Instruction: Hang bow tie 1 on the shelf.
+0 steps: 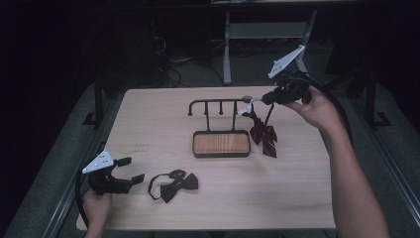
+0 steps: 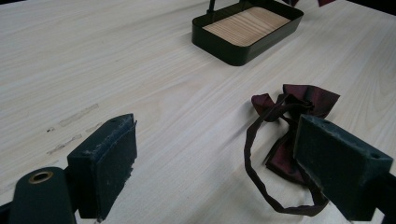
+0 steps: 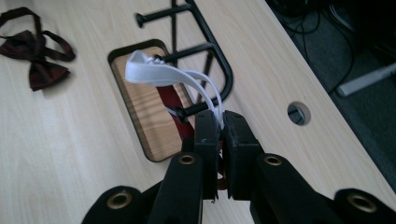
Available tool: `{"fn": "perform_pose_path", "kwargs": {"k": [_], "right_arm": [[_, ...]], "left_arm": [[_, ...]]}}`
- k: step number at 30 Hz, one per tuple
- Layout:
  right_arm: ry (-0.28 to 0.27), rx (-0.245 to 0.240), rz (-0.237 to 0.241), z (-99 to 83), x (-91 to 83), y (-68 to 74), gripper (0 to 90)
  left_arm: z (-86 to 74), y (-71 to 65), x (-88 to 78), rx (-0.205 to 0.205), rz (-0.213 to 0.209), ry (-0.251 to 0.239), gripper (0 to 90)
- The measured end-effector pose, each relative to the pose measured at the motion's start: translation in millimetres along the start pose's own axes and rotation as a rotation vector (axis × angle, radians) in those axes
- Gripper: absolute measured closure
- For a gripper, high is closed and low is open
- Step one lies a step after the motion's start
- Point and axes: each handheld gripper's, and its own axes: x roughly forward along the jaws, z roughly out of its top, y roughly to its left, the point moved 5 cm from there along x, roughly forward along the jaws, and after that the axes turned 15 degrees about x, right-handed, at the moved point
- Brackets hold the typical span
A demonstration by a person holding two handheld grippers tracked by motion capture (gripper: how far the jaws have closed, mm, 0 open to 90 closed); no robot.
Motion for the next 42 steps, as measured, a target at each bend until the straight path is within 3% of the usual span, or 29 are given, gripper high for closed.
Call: {"fn": "perform_pose_path", "kwargs": {"k": [4, 11, 22, 33, 42], "right_arm": [[0.019, 0.034, -0.021, -0.5, 5.9, -6.2, 84.5], [0.045, 0.047, -0.052, -4.3, 15.3, -11.1, 84.2], [0.070, 0.079, -0.043, -22.2, 24.4, -20.4, 83.5], [0.067, 0.091, -0.035, -34.5, 26.0, -22.6, 80.9], [0.043, 0.067, -0.028, -37.7, 15.8, -12.5, 75.7]], "left_arm": [[0.5, -0.7, 0.3, 0.002, -0.002, -0.001, 12.8], [0.4, -0.7, -0.2, 0.001, -0.004, -0.002, 12.8], [0.7, -1.6, 0.5, 0.000, -0.001, -0.005, 12.8], [0.3, -1.8, 1.0, -0.002, 0.000, -0.001, 12.8], [0.2, -2.0, 1.3, 0.000, 0.001, 0.001, 12.8]]}}
